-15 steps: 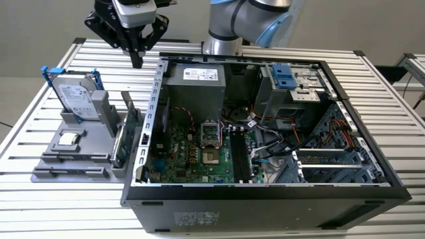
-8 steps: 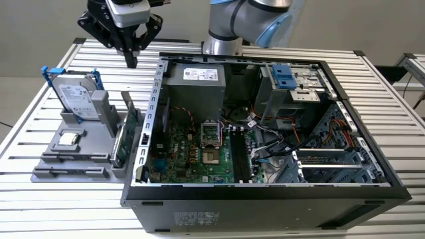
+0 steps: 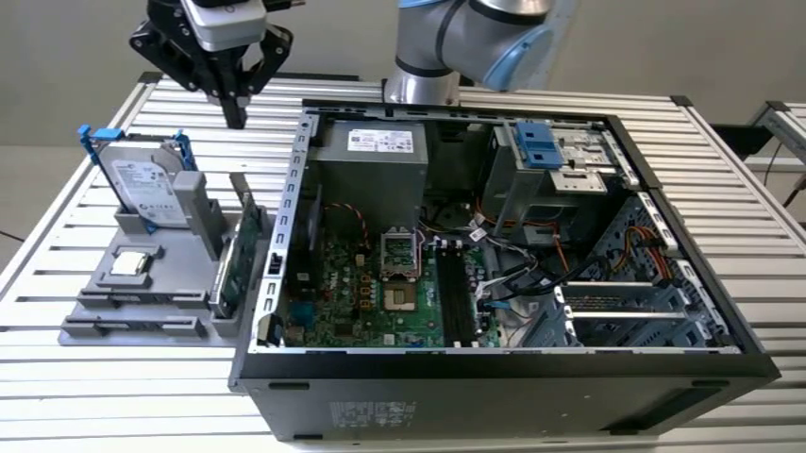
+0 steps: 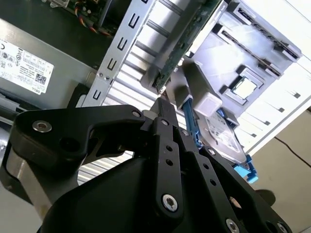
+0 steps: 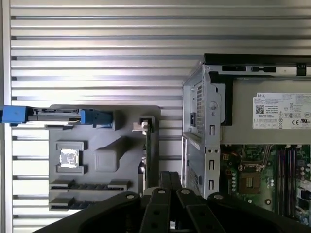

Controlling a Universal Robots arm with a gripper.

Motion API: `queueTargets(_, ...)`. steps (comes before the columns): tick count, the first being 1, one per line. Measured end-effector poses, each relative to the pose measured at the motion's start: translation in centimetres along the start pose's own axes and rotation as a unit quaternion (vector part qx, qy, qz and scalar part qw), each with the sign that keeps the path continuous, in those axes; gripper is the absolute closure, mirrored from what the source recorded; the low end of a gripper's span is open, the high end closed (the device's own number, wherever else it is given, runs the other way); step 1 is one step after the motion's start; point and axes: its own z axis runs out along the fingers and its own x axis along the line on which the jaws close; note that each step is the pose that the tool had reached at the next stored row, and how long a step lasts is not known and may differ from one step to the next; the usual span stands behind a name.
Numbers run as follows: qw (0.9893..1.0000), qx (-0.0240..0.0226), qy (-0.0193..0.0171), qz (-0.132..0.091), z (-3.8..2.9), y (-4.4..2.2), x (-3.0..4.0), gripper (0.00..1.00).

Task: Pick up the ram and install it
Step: 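Reach for the ram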

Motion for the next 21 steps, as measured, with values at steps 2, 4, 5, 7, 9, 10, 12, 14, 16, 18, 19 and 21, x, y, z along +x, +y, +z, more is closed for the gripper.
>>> queueTargets(2,1.0,0.0,0.0,-0.001,0.0,0.0,0.31,1.0)
queueTargets(4,1.0,-0.0001,0.0,-0.002,0.0,-0.01,0.65,1.0)
queueTargets(5,1.0,-0.0001,0.0,-0.002,0.0,-0.01,0.84,1.0)
queueTargets(7,1.0,-0.0001,0.0001,-0.002,-0.01,-0.02,1.24,1.0)
queueTargets(9,1.0,0.0,0.0007,-0.002,-0.01,-0.02,1.63,1.0)
queueTargets(10,1.0,0.0,0.0013,-0.002,-0.01,-0.02,1.82,1.0)
queueTargets(12,1.0,0.0,0.0043,-0.001,-0.02,-0.03,2.22,1.0)
queueTargets(14,0.9999,0.0,0.01,-0.001,-0.01,-0.03,2.53,1.0)
queueTargets(16,0.9999,0.0002,0.0151,-0.001,-0.02,-0.04,2.89,1.0)
queueTargets(18,0.9999,0.0001,0.0158,-0.001,-0.02,-0.04,3.3,1.0)
queueTargets(19,0.9999,0.0001,0.0159,-0.001,-0.03,-0.05,3.5,1.0)
queueTargets(21,0.9999,0.0002,0.0162,-0.001,-0.03,-0.06,3.94,1.0)
